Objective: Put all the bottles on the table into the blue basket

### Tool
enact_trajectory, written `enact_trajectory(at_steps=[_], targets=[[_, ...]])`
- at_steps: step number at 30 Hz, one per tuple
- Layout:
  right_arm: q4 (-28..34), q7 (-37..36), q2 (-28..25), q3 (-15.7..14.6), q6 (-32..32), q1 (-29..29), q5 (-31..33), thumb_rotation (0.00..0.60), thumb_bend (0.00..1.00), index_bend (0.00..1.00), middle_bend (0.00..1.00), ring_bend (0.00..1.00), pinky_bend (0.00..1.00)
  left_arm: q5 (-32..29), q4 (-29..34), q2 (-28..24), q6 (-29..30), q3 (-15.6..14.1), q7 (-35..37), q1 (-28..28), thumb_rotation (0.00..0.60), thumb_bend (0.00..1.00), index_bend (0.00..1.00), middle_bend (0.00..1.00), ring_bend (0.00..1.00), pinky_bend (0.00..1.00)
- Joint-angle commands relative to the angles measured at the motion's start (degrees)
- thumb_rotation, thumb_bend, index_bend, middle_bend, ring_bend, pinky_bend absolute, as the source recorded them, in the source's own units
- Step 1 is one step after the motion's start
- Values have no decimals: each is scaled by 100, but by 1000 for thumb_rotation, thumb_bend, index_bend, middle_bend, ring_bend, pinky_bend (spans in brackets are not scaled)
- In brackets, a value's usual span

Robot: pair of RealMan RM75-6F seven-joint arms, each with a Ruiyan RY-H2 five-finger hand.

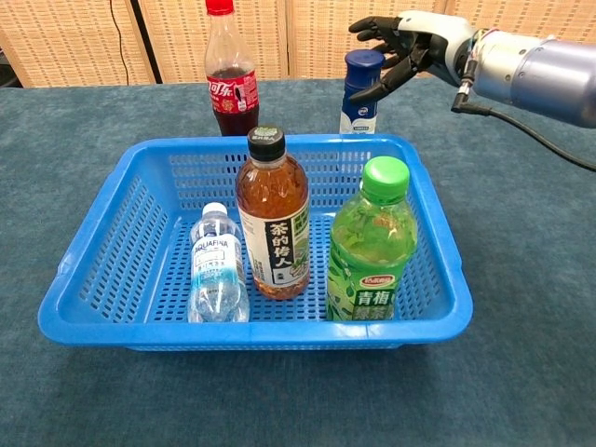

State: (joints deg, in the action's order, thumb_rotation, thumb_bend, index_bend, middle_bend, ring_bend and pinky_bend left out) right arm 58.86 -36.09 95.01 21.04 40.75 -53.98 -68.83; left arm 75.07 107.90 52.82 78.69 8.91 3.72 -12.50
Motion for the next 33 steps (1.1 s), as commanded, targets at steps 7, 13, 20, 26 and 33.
enact_trajectory(at_steps=[7,13,20,26,33], targets=[[-507,196,467,42,399,4,33,600,382,448,450,476,776,-22,-13,-26,-37,19,74,0,600,16,0,0,0,0],[-367,24,425,25,668,129,-140,600,541,569,551,584,894,8,1,-35,-28,14,96,11,600,16,0,0,0,0],[-39,-73,213,43,867,249,-260,600,547,575,557,590,902,56,13,-41,-6,1,115,29,600,15,0,0,0,0],[911,-204,-411,158,1177,455,-454,600,549,575,558,590,902,69,16,-48,-25,-4,138,27,600,16,0,0,0,0],[2961,-362,-1740,489,1789,807,-926,600,552,575,558,590,902,47,32,-33,-66,3,71,-4,600,16,0,0,0,0]])
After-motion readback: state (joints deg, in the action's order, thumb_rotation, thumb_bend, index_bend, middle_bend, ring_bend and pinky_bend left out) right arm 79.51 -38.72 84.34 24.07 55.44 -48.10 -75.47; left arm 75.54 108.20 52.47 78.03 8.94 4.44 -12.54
